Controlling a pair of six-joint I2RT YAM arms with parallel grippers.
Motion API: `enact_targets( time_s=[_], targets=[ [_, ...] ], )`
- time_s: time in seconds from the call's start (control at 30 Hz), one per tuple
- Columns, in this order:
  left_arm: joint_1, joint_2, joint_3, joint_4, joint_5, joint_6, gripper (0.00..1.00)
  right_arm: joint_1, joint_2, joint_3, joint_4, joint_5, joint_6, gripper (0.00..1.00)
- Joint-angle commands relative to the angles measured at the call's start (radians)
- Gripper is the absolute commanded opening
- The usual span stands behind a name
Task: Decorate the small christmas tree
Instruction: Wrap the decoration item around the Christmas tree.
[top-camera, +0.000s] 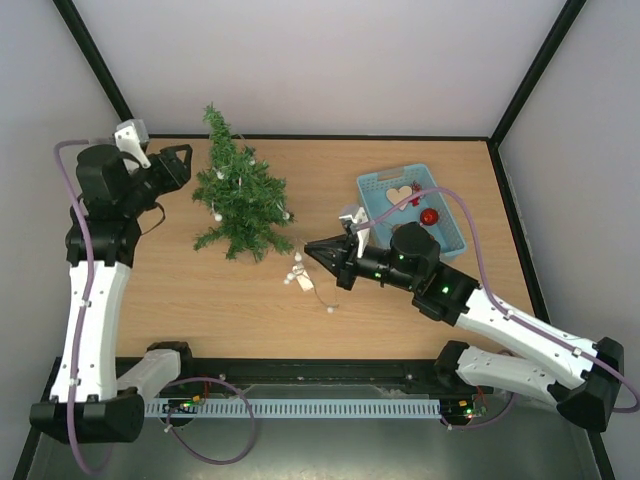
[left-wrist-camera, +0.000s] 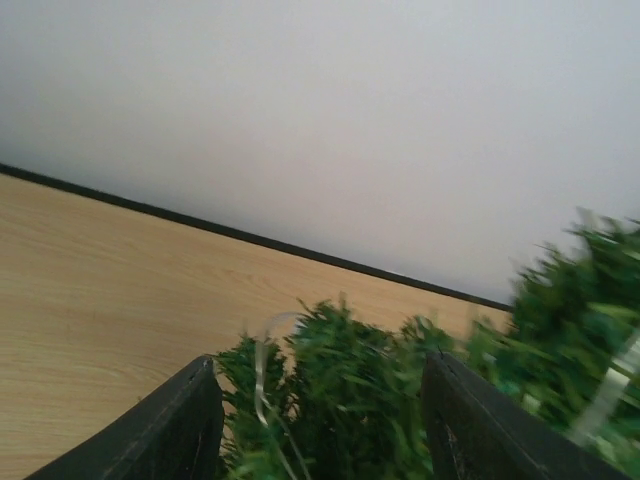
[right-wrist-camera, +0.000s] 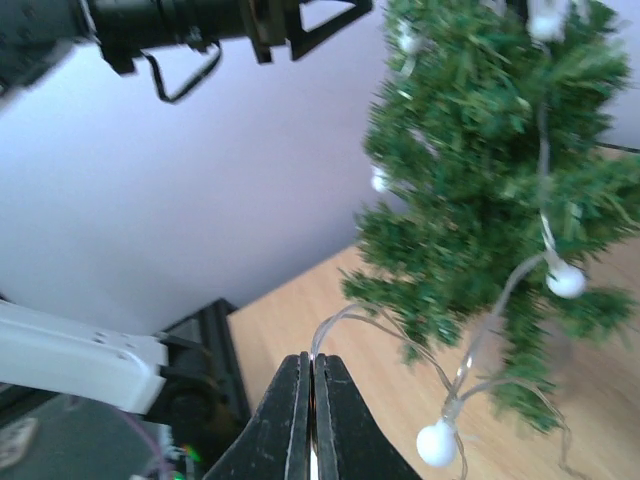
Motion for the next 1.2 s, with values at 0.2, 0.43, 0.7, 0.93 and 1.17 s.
enact_targets(
  time_s=[0.2,0.43,0.7,0.93,1.17],
  targets=[
    [-0.173,-0.225,-0.04,-0.036,0.112,0.248,0.53,0.019,0.047,0.126,0.16,-0.255,0.215,0.02],
    [-0.286,-0.364,-0.221,0.103,0.438,0.381,0.46,0.019,0.129,0.221,0.197,-0.311,0.242,0.02],
    [-0.343,-0.437,-0.396,0.276,0.631,0.419,0.48,0.019,0.216,0.276,0.141,-0.329,0.215,0.02],
    [-0.373,-0.41,-0.414,0.278,0.629,0.473,0.42,0.021,0.243,0.281,0.153,-0.344,0.217,0.02],
    [-0.399,-0.371,-0.402,0.278,0.598,0.49,0.35,0.02,0.246,0.29,0.175,-0.365,0.217,0.02]
  ],
)
